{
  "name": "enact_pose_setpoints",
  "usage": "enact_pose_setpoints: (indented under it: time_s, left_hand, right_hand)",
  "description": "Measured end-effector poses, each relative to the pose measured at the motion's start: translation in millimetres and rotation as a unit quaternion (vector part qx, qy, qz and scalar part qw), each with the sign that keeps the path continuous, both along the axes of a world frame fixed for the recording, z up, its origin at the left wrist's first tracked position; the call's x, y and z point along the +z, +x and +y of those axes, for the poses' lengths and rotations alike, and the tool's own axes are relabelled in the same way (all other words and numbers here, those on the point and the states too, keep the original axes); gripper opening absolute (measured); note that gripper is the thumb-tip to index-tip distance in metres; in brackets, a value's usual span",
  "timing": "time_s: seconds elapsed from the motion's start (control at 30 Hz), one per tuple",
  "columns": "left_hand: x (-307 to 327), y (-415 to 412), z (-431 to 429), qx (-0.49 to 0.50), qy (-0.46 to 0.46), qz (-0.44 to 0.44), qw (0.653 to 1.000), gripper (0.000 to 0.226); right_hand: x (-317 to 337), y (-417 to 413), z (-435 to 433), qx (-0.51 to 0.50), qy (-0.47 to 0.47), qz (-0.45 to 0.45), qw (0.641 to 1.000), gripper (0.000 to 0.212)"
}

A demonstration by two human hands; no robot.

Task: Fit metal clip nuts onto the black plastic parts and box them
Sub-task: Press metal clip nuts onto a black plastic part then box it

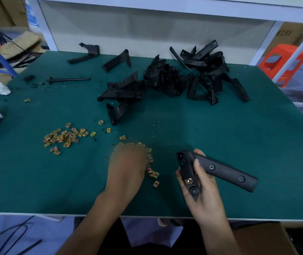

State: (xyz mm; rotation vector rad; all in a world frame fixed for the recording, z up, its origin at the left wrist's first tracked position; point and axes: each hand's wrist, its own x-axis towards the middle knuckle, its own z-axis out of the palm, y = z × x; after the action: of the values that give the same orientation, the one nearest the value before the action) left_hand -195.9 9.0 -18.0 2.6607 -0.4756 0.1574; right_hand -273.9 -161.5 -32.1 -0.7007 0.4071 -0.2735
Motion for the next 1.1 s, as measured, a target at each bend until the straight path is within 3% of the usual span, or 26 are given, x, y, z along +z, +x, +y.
enact_pose_setpoints:
  time_s: [0.2, 0.3, 0.4, 0.5, 0.63, 0.73, 1.1]
  left_hand:
    - [5, 3, 0, -0.028, 0.000, 0.010, 1.000, 0.008]
    - [9, -2, 0, -0.031, -0.094, 0.036, 0.994, 0.004]
    - [14, -10, -6, -0.023, -0.262, 0.128, 0.956, 0.005]
    - [18, -21, -18, -0.034, -0.346, 0.192, 0.918, 0.022]
    - [20, -32, -32, -0.017, -0.470, 0.311, 0.826, 0.031]
    - [21, -35, -38, -0.004, -0.509, 0.351, 0.786, 0.024]
    - [24, -39, -45, 0.020, -0.585, 0.376, 0.718, 0.017]
  right_hand:
    - [0, -1, -1, 0.018, -0.001, -0.007, 1.000, 0.027]
    - [0, 0, -1, 0.024, 0.007, -0.009, 1.000, 0.028]
    - [-1, 0, -2, 0.038, 0.015, -0.022, 0.999, 0.031]
    - [-1, -2, -3, 0.054, 0.019, -0.039, 0.998, 0.034]
    - [-1, -2, -3, 0.053, 0.028, -0.039, 0.997, 0.041]
    - [-2, -3, -4, 0.052, 0.014, -0.029, 0.998, 0.043]
    - [-2, -2, -4, 0.061, 0.013, -0.047, 0.997, 0.037]
